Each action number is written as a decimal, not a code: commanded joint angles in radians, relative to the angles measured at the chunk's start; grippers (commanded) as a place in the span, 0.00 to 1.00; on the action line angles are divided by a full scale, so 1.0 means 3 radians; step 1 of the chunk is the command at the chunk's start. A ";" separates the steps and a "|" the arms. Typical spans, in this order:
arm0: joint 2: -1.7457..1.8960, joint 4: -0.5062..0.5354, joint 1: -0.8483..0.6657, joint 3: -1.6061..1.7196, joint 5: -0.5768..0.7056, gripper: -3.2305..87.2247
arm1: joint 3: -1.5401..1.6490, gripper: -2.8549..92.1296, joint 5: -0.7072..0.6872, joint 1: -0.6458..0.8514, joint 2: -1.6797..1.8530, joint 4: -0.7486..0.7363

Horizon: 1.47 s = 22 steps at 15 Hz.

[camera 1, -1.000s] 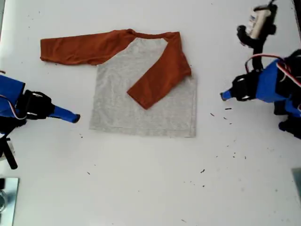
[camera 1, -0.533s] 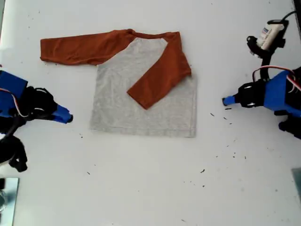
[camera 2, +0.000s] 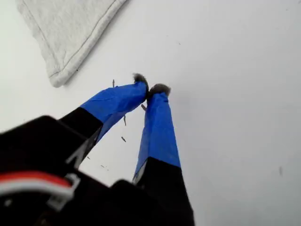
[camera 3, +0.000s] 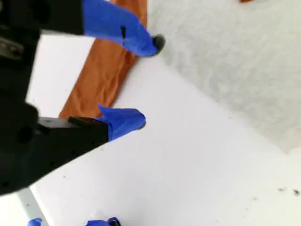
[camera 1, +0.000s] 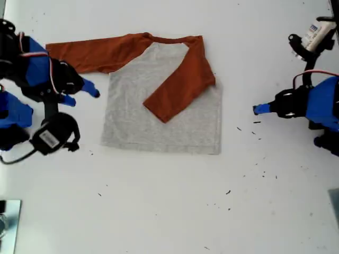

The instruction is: Fold t shirt

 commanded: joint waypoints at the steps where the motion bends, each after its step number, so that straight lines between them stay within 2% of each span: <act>1: 0.0164 -0.0041 -0.1237 0.0082 0.0593 0.34 | 0.0205 0.07 -0.0051 -0.0010 0.0056 0.0010; 3: 0.0271 -0.0148 -0.2250 0.0138 0.1186 0.34 | 0.0205 0.07 -0.0066 -0.0020 0.0056 0.0010; 4: 0.0256 -0.0220 -0.2628 0.0153 0.1350 0.33 | 0.0205 0.07 -0.0072 -0.0020 0.0056 0.0010; 6: 0.0210 -0.0404 -0.3037 0.0286 0.1365 0.34 | 0.0205 0.07 -0.0092 -0.0010 0.0056 0.0010; 9: 0.0261 -0.1038 -0.3365 0.0977 0.1314 0.33 | 0.0205 0.07 -0.0097 -0.0010 0.0056 0.0010; 14: -0.0148 -0.1999 -0.3451 0.1841 0.1345 0.32 | 0.0205 0.07 -0.0097 -0.0031 0.0056 0.0015; 15: -0.0307 -0.2173 -0.3508 0.1841 0.1483 0.29 | 0.0205 0.07 -0.0097 -0.0036 0.0056 0.0015; 16: -0.0460 -0.2321 -0.3533 0.1815 0.1641 0.13 | 0.0205 0.07 -0.0092 -0.0041 0.0056 0.0020; 17: -0.0363 -0.2373 -0.3426 0.1785 0.1790 0.03 | 0.0205 0.07 -0.0087 -0.0041 0.0056 0.0020; 20: 0.0879 -0.1616 -0.2741 0.1212 0.1508 0.03 | 0.0205 0.07 -0.0082 -0.0020 0.0056 0.0026; 22: 0.0895 -0.1253 -0.2301 0.0440 0.1391 0.03 | 0.0205 0.07 -0.0082 -0.0005 0.0056 0.0026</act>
